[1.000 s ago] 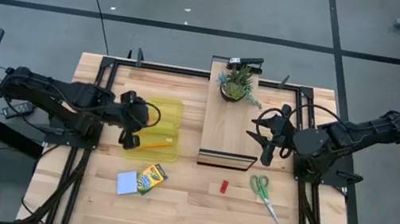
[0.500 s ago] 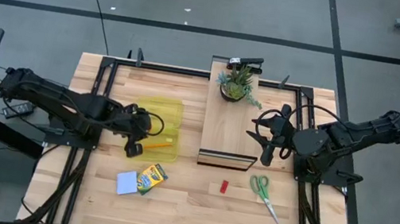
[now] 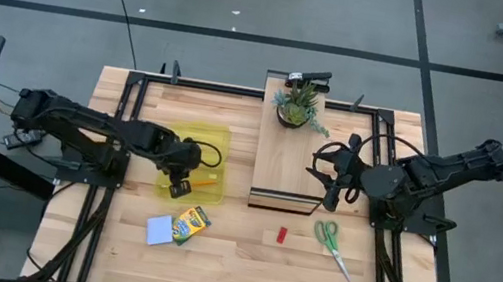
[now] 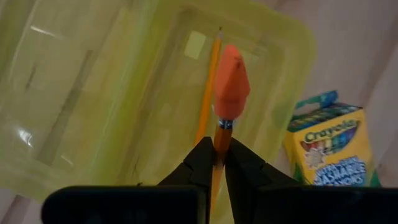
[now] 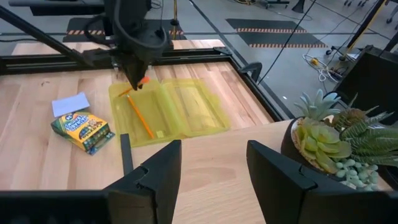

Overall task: Pack school essentials
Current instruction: Put the orange pencil into the yellow supply box, then put the green scissors into the yellow supply box

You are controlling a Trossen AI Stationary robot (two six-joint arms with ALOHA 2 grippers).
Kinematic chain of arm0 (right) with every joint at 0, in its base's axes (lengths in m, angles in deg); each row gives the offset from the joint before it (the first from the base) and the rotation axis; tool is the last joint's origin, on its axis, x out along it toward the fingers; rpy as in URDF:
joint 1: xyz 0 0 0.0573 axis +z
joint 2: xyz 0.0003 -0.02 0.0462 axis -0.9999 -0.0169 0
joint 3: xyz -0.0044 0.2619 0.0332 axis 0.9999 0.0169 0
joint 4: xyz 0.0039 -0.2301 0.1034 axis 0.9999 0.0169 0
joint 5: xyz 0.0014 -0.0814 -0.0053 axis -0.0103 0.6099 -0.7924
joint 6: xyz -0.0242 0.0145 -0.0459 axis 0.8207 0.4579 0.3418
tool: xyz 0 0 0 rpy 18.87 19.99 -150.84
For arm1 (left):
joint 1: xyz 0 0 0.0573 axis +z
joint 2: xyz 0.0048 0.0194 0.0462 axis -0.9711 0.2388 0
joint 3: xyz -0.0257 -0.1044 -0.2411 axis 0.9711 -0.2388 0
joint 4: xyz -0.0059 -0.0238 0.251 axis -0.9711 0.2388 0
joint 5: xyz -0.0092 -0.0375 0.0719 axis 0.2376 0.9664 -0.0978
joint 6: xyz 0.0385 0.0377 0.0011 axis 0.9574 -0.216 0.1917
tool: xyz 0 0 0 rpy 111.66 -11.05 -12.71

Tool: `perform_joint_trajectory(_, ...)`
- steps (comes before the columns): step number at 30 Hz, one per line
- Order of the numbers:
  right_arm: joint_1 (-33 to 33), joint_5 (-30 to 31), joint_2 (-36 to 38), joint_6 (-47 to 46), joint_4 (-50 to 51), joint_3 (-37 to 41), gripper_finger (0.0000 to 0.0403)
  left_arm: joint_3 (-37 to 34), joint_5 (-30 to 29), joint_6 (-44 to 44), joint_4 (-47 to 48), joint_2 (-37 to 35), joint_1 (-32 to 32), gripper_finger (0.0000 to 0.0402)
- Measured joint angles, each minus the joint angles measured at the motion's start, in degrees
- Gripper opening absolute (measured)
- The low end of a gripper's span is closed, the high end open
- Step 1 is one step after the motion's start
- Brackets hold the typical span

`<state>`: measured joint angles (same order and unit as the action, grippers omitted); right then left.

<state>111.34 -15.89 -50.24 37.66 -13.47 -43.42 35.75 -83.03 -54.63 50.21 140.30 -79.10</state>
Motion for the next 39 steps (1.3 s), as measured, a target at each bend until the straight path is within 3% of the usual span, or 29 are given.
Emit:
perform_joint_trajectory(10, 0.0, 0.4, 0.0, -0.2, 0.2, 0.0, 0.0188, 0.0, 1.9, 2.3, -0.7, 5.1, 0.5, 0.0048)
perform_joint_trajectory(25, 0.0, 2.1, 0.1, -1.1, 5.9, 0.0, 0.0188, 0.0, 3.4, 2.5, -2.3, 5.4, -0.3, 0.0166)
perform_joint_trajectory(30, 1.0, 1.7, 0.5, -5.1, 7.6, 1.9, 0.0188, 0.0, 3.4, 2.5, -2.5, 5.4, -1.6, 0.0171)
perform_joint_trajectory(39, 9.7, 1.5, -0.6, -8.3, 7.7, 2.4, 0.0188, 0.0, 2.6, 5.5, -3.0, 5.4, -2.2, 0.0172)
